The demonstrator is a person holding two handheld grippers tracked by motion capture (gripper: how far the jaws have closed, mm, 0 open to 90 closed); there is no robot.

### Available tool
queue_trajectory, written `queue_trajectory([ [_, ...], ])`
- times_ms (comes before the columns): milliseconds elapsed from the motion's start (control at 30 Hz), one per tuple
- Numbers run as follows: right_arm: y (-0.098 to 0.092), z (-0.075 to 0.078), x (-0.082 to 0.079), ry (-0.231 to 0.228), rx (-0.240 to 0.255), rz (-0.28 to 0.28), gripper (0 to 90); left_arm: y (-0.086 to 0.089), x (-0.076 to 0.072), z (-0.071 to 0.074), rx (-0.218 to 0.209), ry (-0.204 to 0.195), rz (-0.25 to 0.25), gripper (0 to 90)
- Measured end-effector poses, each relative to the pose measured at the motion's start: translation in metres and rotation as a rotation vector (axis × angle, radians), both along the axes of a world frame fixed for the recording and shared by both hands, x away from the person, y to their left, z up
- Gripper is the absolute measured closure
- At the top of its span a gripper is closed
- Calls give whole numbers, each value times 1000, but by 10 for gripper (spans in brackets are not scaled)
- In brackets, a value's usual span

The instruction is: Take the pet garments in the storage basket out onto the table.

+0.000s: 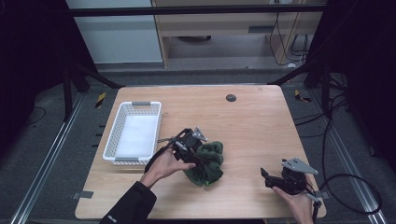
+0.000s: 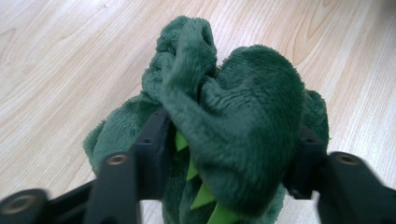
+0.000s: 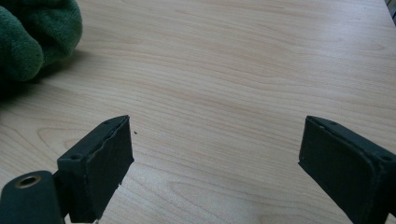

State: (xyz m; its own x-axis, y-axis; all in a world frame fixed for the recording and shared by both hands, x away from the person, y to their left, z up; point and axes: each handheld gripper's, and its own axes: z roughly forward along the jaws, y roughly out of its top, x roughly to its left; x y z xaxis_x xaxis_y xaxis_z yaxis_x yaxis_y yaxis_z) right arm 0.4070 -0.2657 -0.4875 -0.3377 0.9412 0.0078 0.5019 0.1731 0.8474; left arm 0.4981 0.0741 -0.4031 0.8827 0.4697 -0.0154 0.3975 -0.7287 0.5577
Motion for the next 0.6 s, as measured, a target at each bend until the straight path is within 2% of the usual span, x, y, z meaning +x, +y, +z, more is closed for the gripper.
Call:
queue_trajectory([
  [167,0,0,0,2,2,-2,95,5,-3,5,-22,-25,6,308],
  [600,-1,0,0,2,4,-9,90,25,-19,23,-92,-106,41,217],
])
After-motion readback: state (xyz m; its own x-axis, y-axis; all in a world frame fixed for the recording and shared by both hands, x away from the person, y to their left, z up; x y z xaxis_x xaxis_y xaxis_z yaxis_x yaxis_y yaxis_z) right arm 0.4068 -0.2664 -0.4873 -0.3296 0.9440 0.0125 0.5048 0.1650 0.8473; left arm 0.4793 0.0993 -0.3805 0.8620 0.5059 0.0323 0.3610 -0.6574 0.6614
